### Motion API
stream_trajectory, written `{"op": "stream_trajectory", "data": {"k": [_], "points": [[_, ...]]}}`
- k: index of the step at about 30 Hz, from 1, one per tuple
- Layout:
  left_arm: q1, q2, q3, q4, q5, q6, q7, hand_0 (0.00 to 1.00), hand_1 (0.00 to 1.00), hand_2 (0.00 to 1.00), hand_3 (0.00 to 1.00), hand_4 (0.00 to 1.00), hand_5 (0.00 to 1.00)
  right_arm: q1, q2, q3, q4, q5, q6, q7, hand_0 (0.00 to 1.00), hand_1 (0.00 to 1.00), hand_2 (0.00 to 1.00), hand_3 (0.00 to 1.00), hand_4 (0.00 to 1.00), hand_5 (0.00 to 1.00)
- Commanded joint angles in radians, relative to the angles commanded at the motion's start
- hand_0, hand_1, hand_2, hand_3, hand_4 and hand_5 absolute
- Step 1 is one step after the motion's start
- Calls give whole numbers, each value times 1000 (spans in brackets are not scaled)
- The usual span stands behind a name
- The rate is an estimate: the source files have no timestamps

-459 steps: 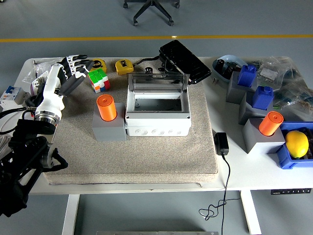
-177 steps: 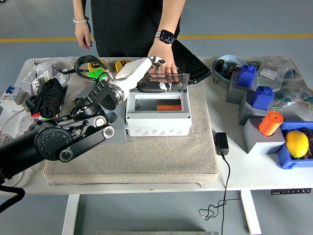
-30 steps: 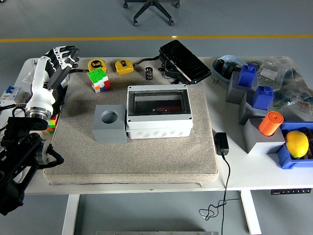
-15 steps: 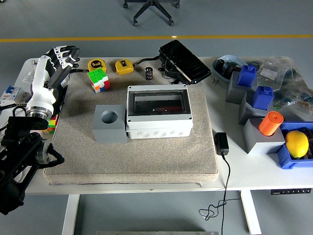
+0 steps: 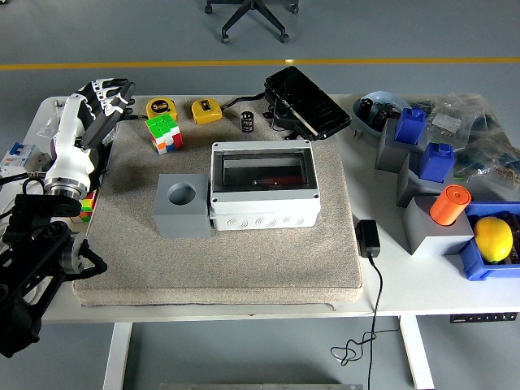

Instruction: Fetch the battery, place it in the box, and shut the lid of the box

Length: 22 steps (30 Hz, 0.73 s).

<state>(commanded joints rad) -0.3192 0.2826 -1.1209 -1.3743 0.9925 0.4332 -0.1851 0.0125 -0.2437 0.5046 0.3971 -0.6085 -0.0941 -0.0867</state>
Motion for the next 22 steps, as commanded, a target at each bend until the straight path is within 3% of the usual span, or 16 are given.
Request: {"op": "stream_trajectory", "data": {"k": [22], "points": [[-9,9,12,-5,3,0,4,520,572,616,593,977,578,-8,-6,17,8,-19,4,-6,628,668,677,581,948,458]]}}
